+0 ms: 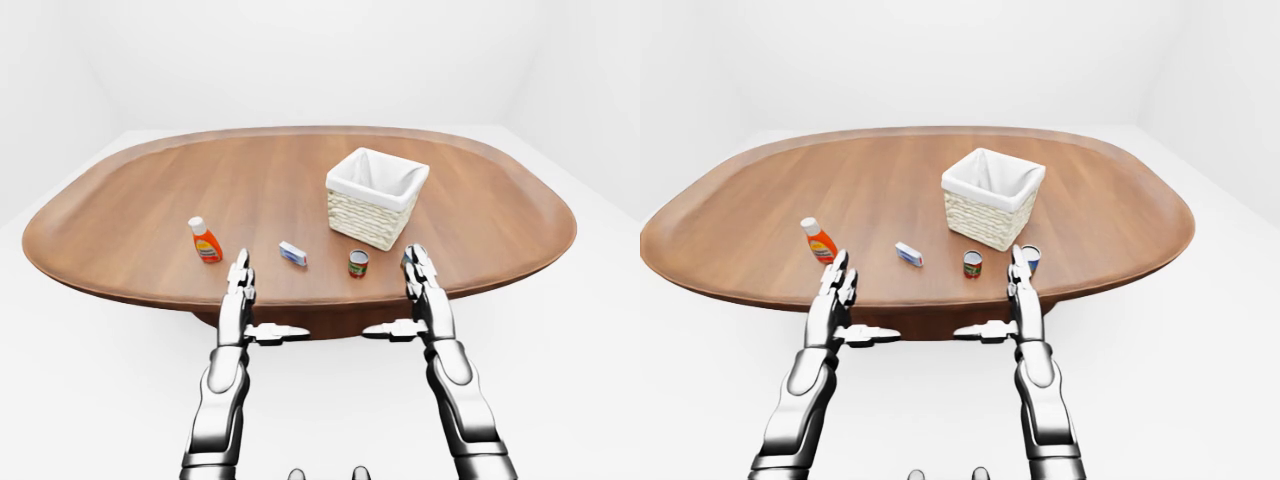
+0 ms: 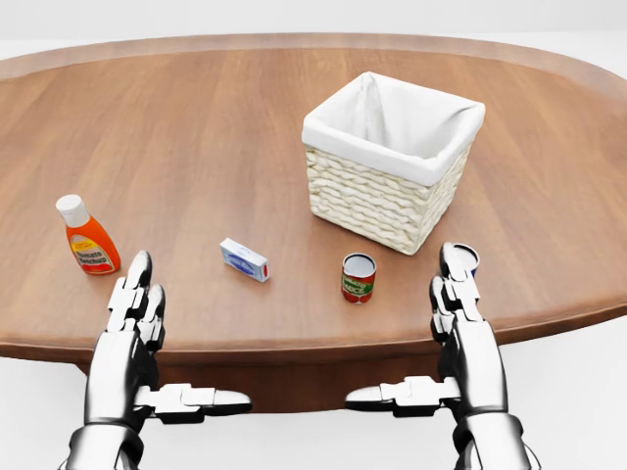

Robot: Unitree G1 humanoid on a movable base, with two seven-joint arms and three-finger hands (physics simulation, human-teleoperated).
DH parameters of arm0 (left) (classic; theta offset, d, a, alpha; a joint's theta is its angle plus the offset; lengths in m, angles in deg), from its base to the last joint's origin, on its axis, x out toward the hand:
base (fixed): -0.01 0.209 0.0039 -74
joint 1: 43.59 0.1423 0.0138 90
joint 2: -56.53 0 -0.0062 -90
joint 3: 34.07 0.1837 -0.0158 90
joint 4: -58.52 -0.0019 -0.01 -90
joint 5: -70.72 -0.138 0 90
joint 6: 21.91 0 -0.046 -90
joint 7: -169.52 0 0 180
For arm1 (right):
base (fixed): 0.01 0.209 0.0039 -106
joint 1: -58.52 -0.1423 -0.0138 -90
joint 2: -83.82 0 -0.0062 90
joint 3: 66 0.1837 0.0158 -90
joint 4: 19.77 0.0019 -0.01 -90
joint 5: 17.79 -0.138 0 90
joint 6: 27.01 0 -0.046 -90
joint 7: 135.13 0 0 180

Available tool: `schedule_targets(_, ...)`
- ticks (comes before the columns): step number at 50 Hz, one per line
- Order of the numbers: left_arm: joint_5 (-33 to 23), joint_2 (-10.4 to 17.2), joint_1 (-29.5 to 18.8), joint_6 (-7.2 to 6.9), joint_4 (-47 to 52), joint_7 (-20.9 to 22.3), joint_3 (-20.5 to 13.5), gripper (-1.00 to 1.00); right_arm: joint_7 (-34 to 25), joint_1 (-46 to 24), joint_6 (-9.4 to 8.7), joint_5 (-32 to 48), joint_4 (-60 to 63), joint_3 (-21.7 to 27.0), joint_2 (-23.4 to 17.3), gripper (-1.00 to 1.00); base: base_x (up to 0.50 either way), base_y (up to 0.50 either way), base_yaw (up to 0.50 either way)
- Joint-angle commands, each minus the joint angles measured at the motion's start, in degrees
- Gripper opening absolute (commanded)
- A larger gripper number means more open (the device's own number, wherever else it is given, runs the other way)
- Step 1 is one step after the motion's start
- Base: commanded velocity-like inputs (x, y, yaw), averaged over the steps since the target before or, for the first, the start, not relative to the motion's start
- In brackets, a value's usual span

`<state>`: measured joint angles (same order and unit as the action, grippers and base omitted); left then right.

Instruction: Pick up the alphabet soup and the cream cheese box, and put them in the basket.

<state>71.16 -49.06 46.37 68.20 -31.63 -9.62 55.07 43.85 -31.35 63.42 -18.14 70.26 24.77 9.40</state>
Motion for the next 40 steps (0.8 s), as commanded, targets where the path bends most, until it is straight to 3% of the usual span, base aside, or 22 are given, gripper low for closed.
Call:
schedule_targets(1,0.8,0.6,0.0,0.11,0.0,1.4,-1.3,1.00,-1.7,0.4,0.38,-0.4,0.6,1.1,-0.6,1.00,0.00,0.00,0.00)
schedule_targets(17,4.3,0.8,-0.4,-1.16,0.3,1.7,-2.7,1.00,-1.7,0.3,0.29,-0.2,0.1,1.1,-0.6,1.00,0.00,0.00,0.00)
schedule_targets(20,3.7,0.8,-0.1,-0.76,0.6,1.5,-2.3,1.00,-1.7,0.5,0.12,-0.1,0.6,1.0,-0.6,1.00,0.00,0.00,0.00)
schedule_targets(23,3.3,0.9,-0.5,0.52,-1.0,1.6,-2.3,1.00,-1.6,0.4,0.02,-0.1,0.4,1.0,-0.5,1.00,0.00,0.00,0.00)
schedule_targets(25,3.1,0.9,-0.2,-0.36,0.1,1.4,-2.1,1.00,-1.7,0.2,0.37,-0.2,-0.1,1.1,-0.6,1.00,0.00,0.00,0.00)
schedule_targets(28,2.5,0.9,-0.7,0.90,-1.5,1.4,-2.0,1.00,-1.8,0.2,0.01,-0.2,0.2,1.1,-0.6,1.00,0.00,0.00,0.00)
schedule_targets(38,1.3,0.7,-0.1,0.59,-0.3,1.1,-1.5,1.00,-1.9,0.2,0.67,-0.2,-0.2,1.1,-0.6,1.00,0.00,0.00,0.00)
schedule_targets(40,1.3,0.8,-0.5,1.41,-1.5,1.2,-1.7,1.00,-1.9,0.4,0.26,-0.3,0.4,1.0,-0.6,1.00,0.00,0.00,0.00)
